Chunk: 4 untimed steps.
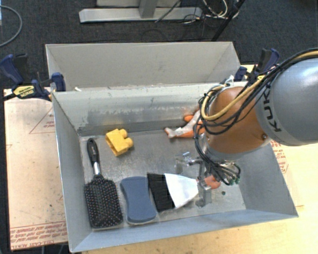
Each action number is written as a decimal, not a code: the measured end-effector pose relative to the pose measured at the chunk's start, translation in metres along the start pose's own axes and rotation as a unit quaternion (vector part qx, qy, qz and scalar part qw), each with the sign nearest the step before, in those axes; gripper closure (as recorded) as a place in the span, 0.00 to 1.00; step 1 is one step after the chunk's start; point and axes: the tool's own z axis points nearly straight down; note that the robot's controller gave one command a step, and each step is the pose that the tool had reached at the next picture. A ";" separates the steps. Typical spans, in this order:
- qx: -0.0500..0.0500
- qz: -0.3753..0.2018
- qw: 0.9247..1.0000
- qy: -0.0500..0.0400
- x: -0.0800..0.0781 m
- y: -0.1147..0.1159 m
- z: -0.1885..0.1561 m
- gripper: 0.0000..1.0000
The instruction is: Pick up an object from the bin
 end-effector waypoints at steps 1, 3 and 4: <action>0.001 -0.095 0.995 -0.003 -0.022 -0.008 0.025 1.00; 0.001 -0.105 0.994 -0.004 -0.025 -0.019 0.030 1.00; 0.001 -0.126 0.992 -0.004 -0.035 -0.031 0.031 1.00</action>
Offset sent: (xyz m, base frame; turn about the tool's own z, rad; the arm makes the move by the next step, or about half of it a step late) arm 0.0000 0.0000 0.0000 0.0000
